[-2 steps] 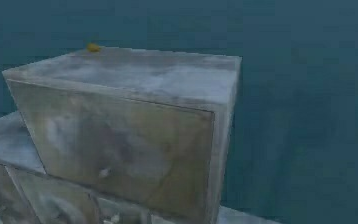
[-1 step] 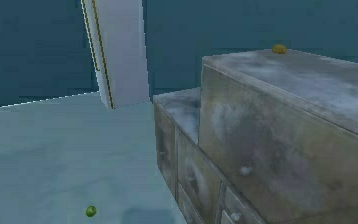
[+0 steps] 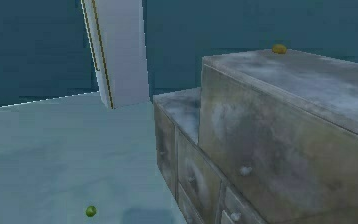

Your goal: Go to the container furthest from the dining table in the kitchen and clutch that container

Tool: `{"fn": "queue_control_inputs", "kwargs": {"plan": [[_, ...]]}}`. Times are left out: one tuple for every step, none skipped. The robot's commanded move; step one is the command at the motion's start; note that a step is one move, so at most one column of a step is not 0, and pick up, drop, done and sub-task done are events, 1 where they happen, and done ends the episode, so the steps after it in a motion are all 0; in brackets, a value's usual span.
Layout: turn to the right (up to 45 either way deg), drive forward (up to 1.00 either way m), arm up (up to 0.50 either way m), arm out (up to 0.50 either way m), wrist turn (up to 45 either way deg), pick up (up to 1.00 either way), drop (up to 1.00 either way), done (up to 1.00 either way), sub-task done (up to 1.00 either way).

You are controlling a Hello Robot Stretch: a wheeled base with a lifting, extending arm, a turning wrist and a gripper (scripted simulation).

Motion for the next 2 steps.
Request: {"fn": "queue_control_inputs", "kwargs": {"plan": [[0.0,0.00,0.00,0.30,0.0,0.00,0.00,0.00,0.00],[0.0,0.00,0.00,0.00,45.0,0.00,0.00,0.00,0.00]]}}
